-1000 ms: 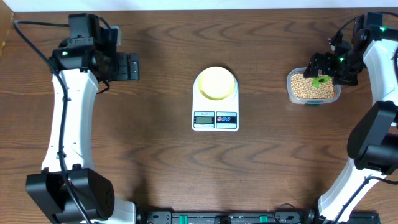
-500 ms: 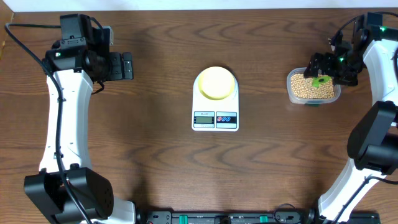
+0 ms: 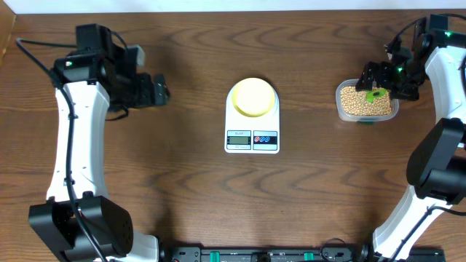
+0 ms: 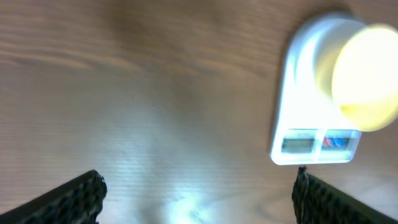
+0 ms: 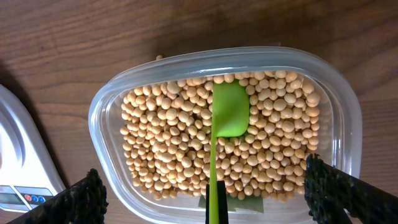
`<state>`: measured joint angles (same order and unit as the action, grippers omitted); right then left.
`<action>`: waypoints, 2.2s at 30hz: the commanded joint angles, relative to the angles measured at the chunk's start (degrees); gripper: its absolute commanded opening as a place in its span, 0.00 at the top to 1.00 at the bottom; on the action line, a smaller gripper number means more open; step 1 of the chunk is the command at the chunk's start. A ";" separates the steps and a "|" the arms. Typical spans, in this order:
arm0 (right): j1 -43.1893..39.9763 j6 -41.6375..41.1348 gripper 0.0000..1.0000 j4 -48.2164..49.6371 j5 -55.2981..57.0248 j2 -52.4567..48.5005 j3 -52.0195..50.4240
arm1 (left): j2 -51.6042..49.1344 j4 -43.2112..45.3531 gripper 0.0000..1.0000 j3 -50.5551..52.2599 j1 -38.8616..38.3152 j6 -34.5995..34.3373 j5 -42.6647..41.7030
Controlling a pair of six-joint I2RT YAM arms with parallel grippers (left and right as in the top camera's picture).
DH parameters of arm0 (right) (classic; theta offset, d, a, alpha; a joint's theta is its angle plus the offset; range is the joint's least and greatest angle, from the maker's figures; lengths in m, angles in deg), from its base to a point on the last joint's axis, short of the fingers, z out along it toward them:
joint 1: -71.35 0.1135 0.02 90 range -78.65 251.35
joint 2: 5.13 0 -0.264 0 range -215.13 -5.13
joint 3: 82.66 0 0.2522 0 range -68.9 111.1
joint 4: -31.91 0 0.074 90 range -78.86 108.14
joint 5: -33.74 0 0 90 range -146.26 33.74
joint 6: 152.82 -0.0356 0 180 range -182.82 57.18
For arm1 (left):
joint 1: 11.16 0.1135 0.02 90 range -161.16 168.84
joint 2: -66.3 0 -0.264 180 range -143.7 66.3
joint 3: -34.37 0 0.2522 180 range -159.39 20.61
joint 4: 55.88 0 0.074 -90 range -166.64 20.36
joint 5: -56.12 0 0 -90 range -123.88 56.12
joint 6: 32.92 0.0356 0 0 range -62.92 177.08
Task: Scoop item into bowl and weigh 50g on scale
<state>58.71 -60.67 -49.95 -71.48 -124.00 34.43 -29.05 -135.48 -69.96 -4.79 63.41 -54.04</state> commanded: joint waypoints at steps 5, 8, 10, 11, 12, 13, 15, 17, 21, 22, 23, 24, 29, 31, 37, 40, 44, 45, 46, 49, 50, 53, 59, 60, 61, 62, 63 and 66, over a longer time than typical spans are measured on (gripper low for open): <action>-0.02 0.26 0.01 -0.02 -0.15 -0.28 0.94 | 0.20 -4.02 0.02 2.86 -9.70 3.04 -4.46; -0.02 0.26 0.01 -0.04 -0.15 -0.28 0.94 | 0.17 -2.47 0.02 5.99 -14.99 3.02 -4.46; -0.02 0.26 0.01 -0.04 -0.15 -0.28 0.94 | 0.17 -0.28 0.02 8.76 -18.78 2.95 -4.46; -0.02 0.28 0.01 -0.04 -0.15 -0.28 0.96 | 0.17 0.66 0.02 9.86 -20.20 2.80 -4.46; -0.02 0.26 0.01 -0.02 -0.15 -0.28 0.94 | 0.17 1.97 0.02 11.23 -22.21 2.75 -4.46; -0.02 0.26 0.01 -0.02 -0.15 -0.28 0.96 | 0.17 3.39 0.02 12.37 -23.91 2.56 -4.39; -0.02 0.26 0.01 -0.02 -0.15 -0.28 0.94 | 0.17 6.47 0.02 14.19 -27.30 1.68 -3.26; -0.02 0.28 0.01 -0.04 -0.15 -0.28 0.96 | 0.09 9.25 0.02 15.15 -30.53 0.63 -0.59; -0.02 0.26 0.01 -0.02 -0.15 -0.28 0.94 | -0.44 14.23 0.02 15.45 -36.52 0.63 6.82; -0.02 0.28 0.01 -0.02 -0.15 -0.28 0.94 | -0.70 15.23 0.02 15.45 -37.66 0.66 8.00; -0.02 0.26 0.01 -0.02 -0.15 -0.28 0.94 | -1.16 16.06 0.02 15.45 -38.64 0.68 8.48; -0.02 0.26 0.01 -0.04 -0.15 -0.28 0.94 | -1.77 16.79 0.02 15.45 -39.45 0.68 8.46; -0.02 0.26 0.01 -0.02 -0.15 -0.28 0.94 | -6.64 17.75 0.02 15.45 -42.75 2.60 8.44; -0.02 0.26 0.01 -0.02 -0.15 -0.28 0.94 | -8.48 17.51 0.02 15.45 -43.78 3.96 8.44; -0.02 0.26 0.01 -0.04 -0.15 -0.28 0.94 | -11.41 16.41 0.02 15.12 -45.53 11.96 8.48; -0.02 0.26 0.01 -0.02 -0.15 -0.28 0.94 | -11.41 16.52 0.02 14.49 -46.51 16.96 8.48; -0.02 0.28 0.01 -0.04 -0.15 -0.28 0.94 | -11.50 17.42 0.02 14.25 -47.63 20.48 10.93; -0.02 0.26 0.01 -0.04 -0.15 -0.28 0.94 | -11.67 17.64 0.02 14.25 -47.95 20.96 11.80; -0.02 0.26 0.01 -0.02 -0.15 -0.28 0.96 | -11.82 17.94 0.02 14.25 -48.30 21.16 12.35; -0.02 0.26 0.01 -0.04 -0.15 -0.28 0.94 | -12.46 18.01 0.02 14.25 -48.94 22.18 12.33; -0.02 0.26 0.01 -0.04 -0.15 -0.28 0.94 | -12.63 18.01 0.02 14.25 -49.11 22.43 12.39; -0.02 0.26 0.01 -0.04 -0.15 -0.28 0.94 | -13.35 18.05 0.02 14.25 -49.33 23.10 13.44; -0.02 0.28 0.01 -0.04 -0.15 -0.28 0.94 | -13.94 18.43 0.02 13.90 -49.44 23.26 14.34; -0.02 0.26 0.01 -0.04 -0.15 -0.28 0.94 | -13.94 18.75 0.02 13.53 -49.44 23.26 14.67; -0.02 0.26 0.01 -0.04 -0.15 -0.28 0.94 | -13.94 19.23 0.02 13.05 -49.44 23.28 14.75; -0.02 0.26 0.01 -0.04 -0.15 -0.28 0.94 | -13.94 19.65 0.02 12.50 -49.42 23.28 14.69; -0.02 0.26 0.01 -0.02 -0.15 -0.28 0.94 | -13.94 19.67 0.02 11.80 -49.42 23.26 14.64; -0.02 0.26 0.01 -0.04 -0.15 -0.28 0.94 | -13.94 18.53 0.02 10.27 -49.42 23.23 14.60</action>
<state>58.71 -60.67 -49.97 -71.48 -124.00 34.43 -42.69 -116.14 -57.00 -54.04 85.68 -40.25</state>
